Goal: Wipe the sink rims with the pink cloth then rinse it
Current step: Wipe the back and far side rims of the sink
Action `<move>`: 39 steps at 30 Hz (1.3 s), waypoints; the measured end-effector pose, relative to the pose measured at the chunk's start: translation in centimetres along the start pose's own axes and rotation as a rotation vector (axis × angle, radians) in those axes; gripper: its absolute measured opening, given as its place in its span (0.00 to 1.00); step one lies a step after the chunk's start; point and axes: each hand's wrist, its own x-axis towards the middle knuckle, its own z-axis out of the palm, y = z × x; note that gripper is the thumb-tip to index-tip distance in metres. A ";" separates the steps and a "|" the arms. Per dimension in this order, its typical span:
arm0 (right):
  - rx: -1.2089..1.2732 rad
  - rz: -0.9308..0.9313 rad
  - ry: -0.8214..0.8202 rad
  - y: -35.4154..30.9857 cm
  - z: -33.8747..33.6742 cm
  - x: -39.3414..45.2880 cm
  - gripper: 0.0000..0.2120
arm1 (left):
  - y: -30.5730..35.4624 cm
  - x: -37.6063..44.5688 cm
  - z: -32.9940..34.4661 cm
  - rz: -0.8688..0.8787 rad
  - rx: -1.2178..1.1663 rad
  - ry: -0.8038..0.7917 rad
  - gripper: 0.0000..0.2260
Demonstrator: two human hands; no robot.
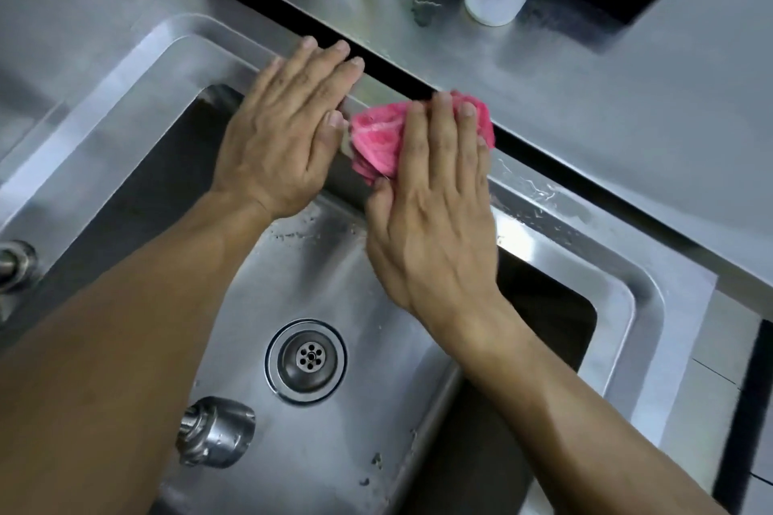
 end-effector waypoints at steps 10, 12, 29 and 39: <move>-0.010 -0.054 -0.079 -0.9 -0.1 1.4 0.30 | 0.1 -0.3 0.2 -0.013 0.044 -0.013 0.23; -0.026 -0.047 -0.072 0.3 -0.2 0.4 0.29 | 0.3 -0.3 0.3 -0.021 0.046 -0.016 0.24; -0.060 -0.067 -0.039 8.8 -3.9 -4.8 0.28 | 3.1 -0.9 -0.2 -0.027 0.021 -0.128 0.25; -0.152 -0.217 -0.143 7.1 -3.2 -0.9 0.31 | 8.5 -0.5 0.6 0.027 -0.061 -0.086 0.25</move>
